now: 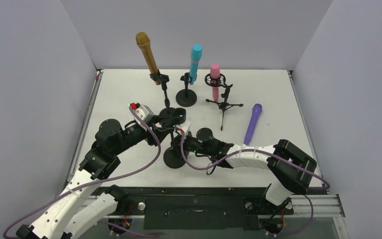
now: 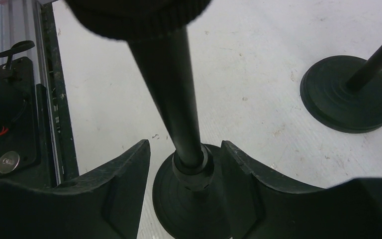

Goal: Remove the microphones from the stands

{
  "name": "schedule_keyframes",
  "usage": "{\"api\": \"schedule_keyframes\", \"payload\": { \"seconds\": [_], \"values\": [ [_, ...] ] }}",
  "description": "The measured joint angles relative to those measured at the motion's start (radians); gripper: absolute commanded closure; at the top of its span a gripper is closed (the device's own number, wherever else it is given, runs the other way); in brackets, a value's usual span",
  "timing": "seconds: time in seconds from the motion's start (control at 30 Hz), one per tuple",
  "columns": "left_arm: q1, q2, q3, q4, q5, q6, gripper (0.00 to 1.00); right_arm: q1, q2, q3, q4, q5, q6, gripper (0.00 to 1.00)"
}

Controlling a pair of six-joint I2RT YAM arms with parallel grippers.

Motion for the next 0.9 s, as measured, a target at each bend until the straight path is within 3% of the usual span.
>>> {"api": "schedule_keyframes", "payload": {
  "seconds": [0.2, 0.33, 0.43, 0.77, 0.9],
  "values": [
    [-0.003, -0.021, -0.027, 0.044, 0.013, -0.015, 1.0, 0.001, -0.036, -0.006, -0.043, 0.062, 0.005, 0.46],
    [-0.005, -0.019, -0.027, 0.051, 0.007, -0.017, 1.0, 0.02, -0.06, -0.014, -0.056, 0.197, 0.011, 0.4],
    [-0.01, -0.019, -0.029, 0.06, 0.006, -0.023, 1.0, 0.05, -0.095, -0.046, -0.062, 0.32, 0.023, 0.24],
    [-0.01, -0.009, -0.061, 0.107, -0.011, -0.034, 1.0, 0.138, -0.194, -0.106, -0.042, 0.596, 0.046, 0.23],
    [-0.01, -0.007, -0.071, 0.129, -0.018, -0.043, 1.0, 0.185, -0.18, -0.106, 0.014, 0.731, 0.058, 0.28]
  ]
}}
